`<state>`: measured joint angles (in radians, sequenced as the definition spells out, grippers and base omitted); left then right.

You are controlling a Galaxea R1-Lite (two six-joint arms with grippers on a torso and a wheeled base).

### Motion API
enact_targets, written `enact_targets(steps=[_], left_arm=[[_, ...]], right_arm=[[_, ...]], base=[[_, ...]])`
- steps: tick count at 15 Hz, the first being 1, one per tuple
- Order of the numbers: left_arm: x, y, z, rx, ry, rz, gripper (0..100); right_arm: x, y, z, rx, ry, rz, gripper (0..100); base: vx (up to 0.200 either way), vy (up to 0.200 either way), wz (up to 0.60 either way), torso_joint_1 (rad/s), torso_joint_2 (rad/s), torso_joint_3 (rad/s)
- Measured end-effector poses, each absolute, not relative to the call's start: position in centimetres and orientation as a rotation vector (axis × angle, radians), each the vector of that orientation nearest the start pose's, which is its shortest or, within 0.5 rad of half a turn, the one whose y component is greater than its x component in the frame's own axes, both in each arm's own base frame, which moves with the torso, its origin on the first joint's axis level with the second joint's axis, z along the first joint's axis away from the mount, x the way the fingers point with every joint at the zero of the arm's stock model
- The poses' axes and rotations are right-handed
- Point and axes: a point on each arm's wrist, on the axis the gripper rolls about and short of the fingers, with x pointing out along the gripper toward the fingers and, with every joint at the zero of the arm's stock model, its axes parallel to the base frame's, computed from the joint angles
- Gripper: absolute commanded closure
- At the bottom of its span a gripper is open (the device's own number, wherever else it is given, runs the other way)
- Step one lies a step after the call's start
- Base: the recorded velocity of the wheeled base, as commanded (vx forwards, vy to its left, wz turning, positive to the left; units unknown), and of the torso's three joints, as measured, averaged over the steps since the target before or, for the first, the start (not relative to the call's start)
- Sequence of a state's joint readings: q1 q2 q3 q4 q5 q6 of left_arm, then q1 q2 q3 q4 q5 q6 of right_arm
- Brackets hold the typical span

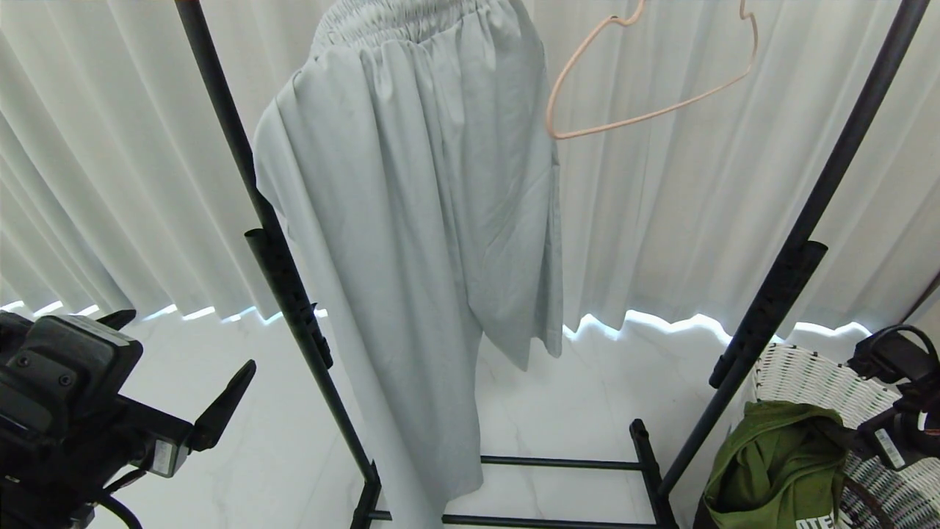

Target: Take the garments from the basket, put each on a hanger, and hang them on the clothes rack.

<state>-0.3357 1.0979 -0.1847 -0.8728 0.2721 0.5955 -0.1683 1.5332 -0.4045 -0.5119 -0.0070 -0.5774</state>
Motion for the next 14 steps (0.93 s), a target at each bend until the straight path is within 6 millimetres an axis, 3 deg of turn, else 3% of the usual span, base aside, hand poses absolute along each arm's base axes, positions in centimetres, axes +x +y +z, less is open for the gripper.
enact_targets(steps=[1, 2, 9, 12, 14], left_arm=[[12.6, -3.8, 17.1, 0.608, 0.02, -0.073, 0], [12.7, -3.8, 17.1, 0.607, 0.02, -0.074, 0], [12.7, -3.8, 17.1, 0.605, 0.017, -0.074, 0], [12.7, -3.8, 17.1, 0.606, 0.018, -0.074, 0], [12.6, -3.8, 16.9, 0.608, 0.026, -0.075, 0]], right_arm=[[21.4, -3.7, 11.1, -0.505, 0.663, 0.016, 0], [21.6, -3.7, 10.8, -0.503, 0.674, 0.018, 100], [21.7, -3.8, 10.7, -0.466, 0.672, 0.006, 100], [21.7, -3.7, 12.8, -0.474, 0.584, -0.016, 100], [21.3, -3.3, 14.5, -0.487, 0.517, -0.021, 100]], base=[[0.0, 0.0, 0.0, 0.0, 0.0, 0.0], [0.0, 0.0, 0.0, 0.0, 0.0, 0.0], [0.0, 0.0, 0.0, 0.0, 0.0, 0.0], [0.0, 0.0, 0.0, 0.0, 0.0, 0.0], [-0.2, 0.0, 0.0, 0.007, 0.0, 0.002]])
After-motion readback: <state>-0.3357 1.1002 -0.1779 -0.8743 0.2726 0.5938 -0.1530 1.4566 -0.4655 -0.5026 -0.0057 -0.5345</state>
